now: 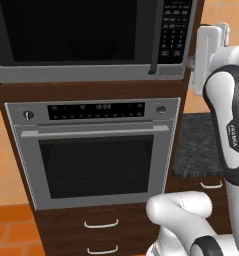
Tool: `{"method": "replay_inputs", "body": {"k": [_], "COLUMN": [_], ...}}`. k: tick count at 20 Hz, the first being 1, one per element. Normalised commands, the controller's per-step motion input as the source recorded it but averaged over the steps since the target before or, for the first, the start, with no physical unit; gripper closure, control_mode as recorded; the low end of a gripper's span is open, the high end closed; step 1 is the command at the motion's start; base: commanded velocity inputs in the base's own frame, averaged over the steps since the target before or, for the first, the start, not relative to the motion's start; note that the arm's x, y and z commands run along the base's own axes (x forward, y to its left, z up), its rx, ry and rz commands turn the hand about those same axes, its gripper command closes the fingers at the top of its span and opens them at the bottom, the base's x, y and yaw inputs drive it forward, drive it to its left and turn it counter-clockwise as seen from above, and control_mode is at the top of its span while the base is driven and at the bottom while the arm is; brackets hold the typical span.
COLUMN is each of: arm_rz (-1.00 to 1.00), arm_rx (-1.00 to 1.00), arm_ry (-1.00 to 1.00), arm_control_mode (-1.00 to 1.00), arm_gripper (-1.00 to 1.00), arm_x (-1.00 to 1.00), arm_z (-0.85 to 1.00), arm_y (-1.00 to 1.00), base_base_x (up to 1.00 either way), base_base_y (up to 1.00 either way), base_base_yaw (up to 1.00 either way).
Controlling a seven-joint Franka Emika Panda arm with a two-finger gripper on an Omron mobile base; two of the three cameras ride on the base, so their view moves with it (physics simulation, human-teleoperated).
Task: Open the microwave, place the bowl with waffle inside the microwave, then close the microwave door and turn it on.
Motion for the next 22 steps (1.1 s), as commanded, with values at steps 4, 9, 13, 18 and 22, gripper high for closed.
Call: {"method": "replay_inputs", "body": {"k": [4, 9, 13, 18, 22], "arm_rz": [0.0, 0.0, 0.0, 0.0, 0.0], "arm_rx": [0.01, 0.04, 0.0, 0.0, -0.01], "arm_ry": [0.0, 0.0, 0.0, 0.0, 0.0], "arm_control_mode": [-1.0, -1.0, -1.0, -1.0, -1.0], "arm_gripper": [1.0, 1.0, 1.0, 1.0, 1.0], "arm_x": [0.56, 0.51, 0.36, 0.4, 0.39], "arm_z": [0.0, 0.0, -0.06, -0.02, -0.02], "arm_y": [-0.07, -0.32, 0.02, 0.13, 0.27], "base_base_x": [0.0, 0.0, 0.0, 0.0, 0.0], "base_base_y": [0.0, 0.0, 0.0, 0.0, 0.0], "base_base_yaw": [0.0, 0.0, 0.0, 0.0, 0.0]}}
